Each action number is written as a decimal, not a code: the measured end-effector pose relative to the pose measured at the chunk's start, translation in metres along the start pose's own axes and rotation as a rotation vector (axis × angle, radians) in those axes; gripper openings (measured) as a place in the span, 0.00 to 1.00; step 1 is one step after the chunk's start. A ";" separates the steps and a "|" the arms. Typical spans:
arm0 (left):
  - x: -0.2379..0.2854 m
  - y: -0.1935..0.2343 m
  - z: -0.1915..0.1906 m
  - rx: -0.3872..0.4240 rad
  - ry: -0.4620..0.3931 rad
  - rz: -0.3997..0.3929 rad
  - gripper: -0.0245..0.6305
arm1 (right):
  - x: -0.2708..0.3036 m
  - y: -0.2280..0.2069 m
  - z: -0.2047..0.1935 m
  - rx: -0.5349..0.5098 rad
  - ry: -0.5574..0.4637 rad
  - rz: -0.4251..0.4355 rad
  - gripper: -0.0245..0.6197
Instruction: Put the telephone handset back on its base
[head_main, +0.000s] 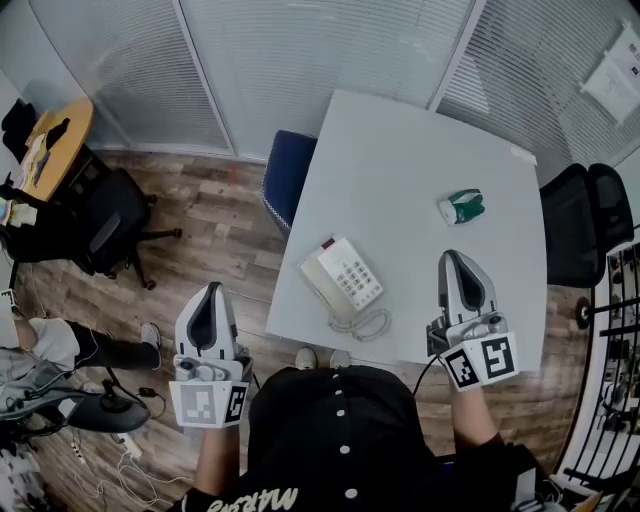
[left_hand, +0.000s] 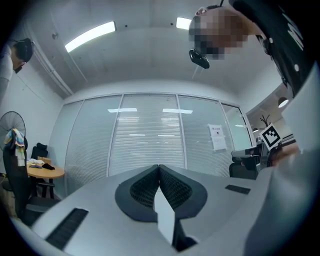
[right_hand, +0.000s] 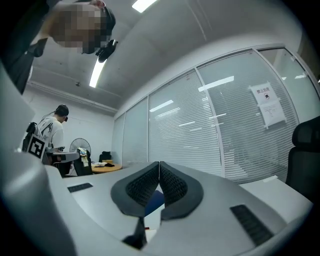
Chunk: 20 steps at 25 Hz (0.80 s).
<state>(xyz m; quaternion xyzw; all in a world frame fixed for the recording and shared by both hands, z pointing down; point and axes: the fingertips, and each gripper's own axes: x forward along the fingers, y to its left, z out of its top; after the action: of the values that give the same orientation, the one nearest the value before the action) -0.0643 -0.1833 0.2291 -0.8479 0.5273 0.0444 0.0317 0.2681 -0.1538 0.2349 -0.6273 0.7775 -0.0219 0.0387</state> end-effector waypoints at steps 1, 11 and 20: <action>0.000 0.001 0.001 0.003 -0.003 0.000 0.06 | -0.003 -0.002 -0.001 -0.006 0.001 -0.011 0.09; 0.002 -0.006 0.003 0.017 -0.011 -0.032 0.06 | -0.017 -0.008 -0.006 -0.053 0.010 -0.063 0.09; -0.003 -0.004 0.004 0.022 -0.009 -0.028 0.06 | -0.011 0.001 -0.013 -0.100 0.018 -0.048 0.08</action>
<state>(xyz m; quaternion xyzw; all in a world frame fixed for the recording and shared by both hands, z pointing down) -0.0620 -0.1785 0.2258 -0.8546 0.5158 0.0417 0.0441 0.2679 -0.1427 0.2484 -0.6466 0.7627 0.0105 -0.0003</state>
